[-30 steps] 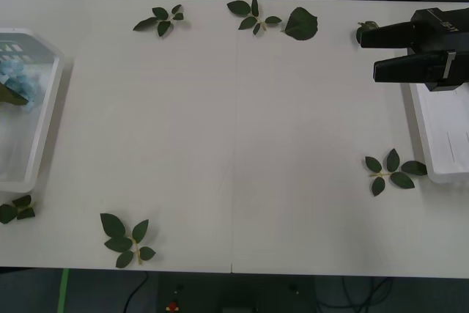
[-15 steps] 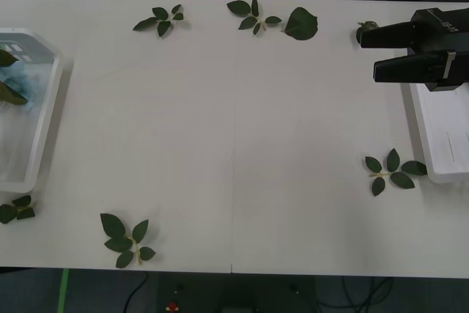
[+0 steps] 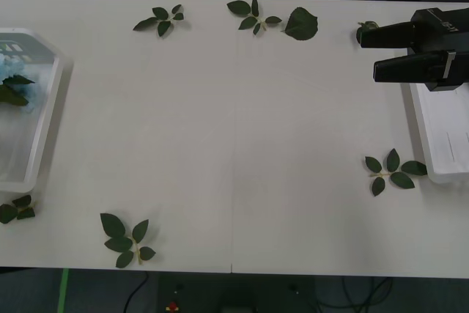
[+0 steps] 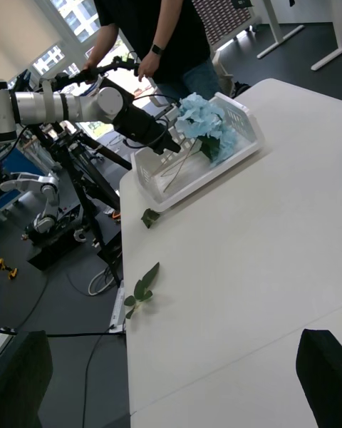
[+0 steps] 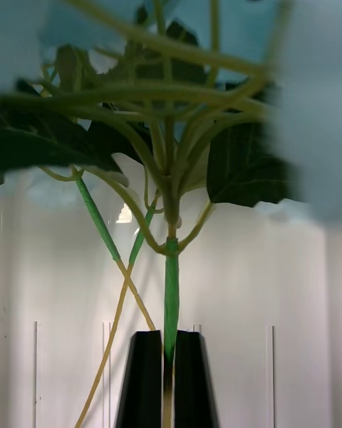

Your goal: Place the red flowers into the right box and the blue flowers into the left box. If a person shows an open palm, hand one flower to the person first, then continue sorting.

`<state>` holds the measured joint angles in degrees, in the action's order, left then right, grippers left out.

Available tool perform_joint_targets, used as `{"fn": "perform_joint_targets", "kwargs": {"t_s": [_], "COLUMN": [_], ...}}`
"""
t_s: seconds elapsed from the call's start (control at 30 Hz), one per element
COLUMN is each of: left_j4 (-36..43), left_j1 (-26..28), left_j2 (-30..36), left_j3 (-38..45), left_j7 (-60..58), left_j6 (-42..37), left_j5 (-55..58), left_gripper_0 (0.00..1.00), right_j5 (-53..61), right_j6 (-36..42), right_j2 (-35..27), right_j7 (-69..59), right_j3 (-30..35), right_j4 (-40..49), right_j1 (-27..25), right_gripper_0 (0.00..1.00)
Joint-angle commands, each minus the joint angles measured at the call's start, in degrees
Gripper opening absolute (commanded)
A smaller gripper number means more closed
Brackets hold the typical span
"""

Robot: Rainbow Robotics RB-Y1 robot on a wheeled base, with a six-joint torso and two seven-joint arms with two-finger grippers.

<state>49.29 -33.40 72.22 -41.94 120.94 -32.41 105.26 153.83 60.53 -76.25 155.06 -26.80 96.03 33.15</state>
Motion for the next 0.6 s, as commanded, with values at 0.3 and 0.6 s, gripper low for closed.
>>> {"fn": "perform_joint_targets", "kwargs": {"t_s": [0.3,0.6], "left_j4": [-0.60,-0.25], "left_j1": [-2.64,-3.87], "left_j2": [-0.50,2.49], "left_j3": [0.63,8.63], "left_j7": [2.02,2.02], "left_j6": [0.50,-12.77], "left_j5": [0.21,5.83], "left_gripper_0": [1.00,1.00], "right_j5": [0.77,0.77], "right_j6": [-0.24,-0.24], "right_j2": [-2.33,-2.33], "right_j7": [-0.06,-0.06], "right_j3": [0.78,0.78], "right_j4": [0.12,0.12], "right_j1": [2.09,2.09], "right_gripper_0": [1.00,1.00]}}
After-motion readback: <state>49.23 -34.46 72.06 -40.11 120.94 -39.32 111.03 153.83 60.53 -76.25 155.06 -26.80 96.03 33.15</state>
